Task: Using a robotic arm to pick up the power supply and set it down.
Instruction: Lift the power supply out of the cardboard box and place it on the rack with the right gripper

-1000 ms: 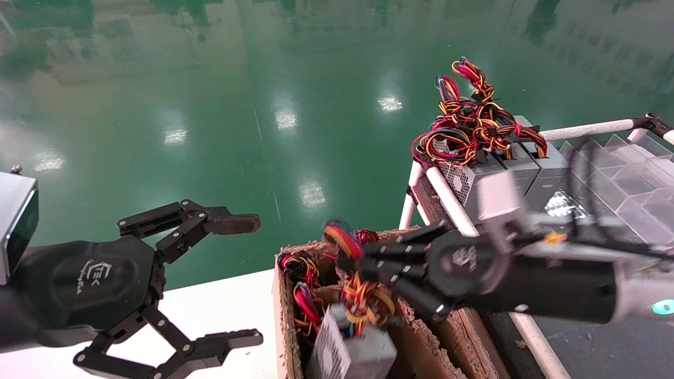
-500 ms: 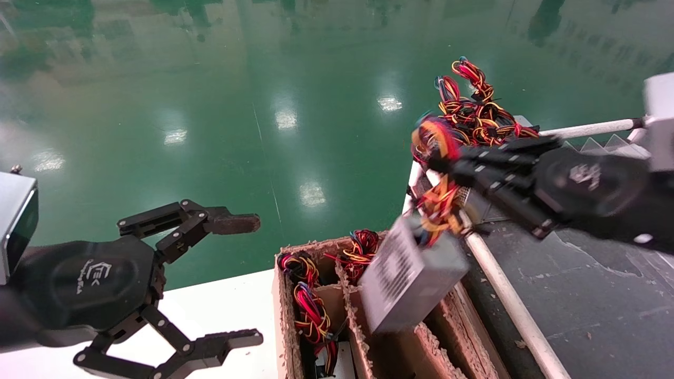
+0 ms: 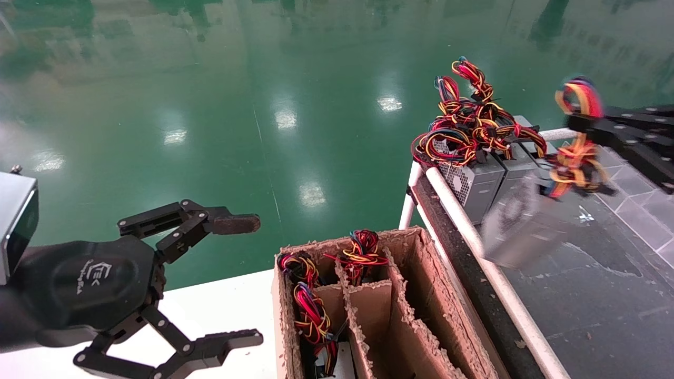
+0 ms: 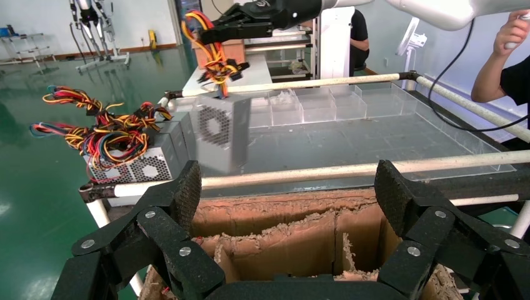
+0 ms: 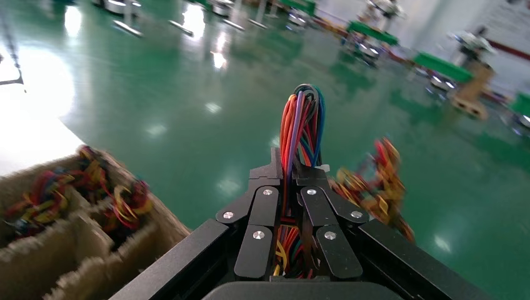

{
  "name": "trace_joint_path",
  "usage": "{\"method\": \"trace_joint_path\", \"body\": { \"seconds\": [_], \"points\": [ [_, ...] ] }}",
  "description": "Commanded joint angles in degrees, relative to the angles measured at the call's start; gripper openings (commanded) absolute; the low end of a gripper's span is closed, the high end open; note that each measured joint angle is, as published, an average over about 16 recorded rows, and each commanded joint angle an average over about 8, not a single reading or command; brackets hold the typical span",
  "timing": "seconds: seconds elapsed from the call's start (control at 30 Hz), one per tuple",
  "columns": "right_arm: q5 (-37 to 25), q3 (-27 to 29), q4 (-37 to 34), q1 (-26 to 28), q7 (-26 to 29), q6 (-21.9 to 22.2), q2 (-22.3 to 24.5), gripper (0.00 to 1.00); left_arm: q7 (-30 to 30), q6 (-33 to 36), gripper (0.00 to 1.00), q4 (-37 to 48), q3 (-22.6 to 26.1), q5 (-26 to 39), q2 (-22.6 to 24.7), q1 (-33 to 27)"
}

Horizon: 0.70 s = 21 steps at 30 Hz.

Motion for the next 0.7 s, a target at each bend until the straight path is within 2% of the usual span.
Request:
{"method": "trace_joint_path", "body": {
  "seconds": [0.03, 0.2, 0.37, 0.7],
  "points": [
    [-0.1, 0.3, -1.9, 0.0, -0.6, -0.3, 1.4, 0.0, 0.0, 0.0, 1.0, 0.0, 0.0, 0.0, 0.0, 0.0],
    [-1.2, -0.4, -5.6, -0.7, -2.1, -1.5, 1.3, 0.0, 0.0, 0.0, 1.0, 0.0, 0.0, 0.0, 0.0, 0.0],
    [-2.9, -1.7, -8.2, -0.1, -3.0, -1.3, -1.1, 0.0, 0.0, 0.0, 1.0, 0.0, 0.0, 0.0, 0.0, 0.0],
    [-7.5, -4.3, -13.9, 5.3, -4.8, 2.5, -8.0, 0.0, 0.0, 0.0, 1.0, 0.0, 0.1, 0.0, 0.0, 0.0]
  ]
}}
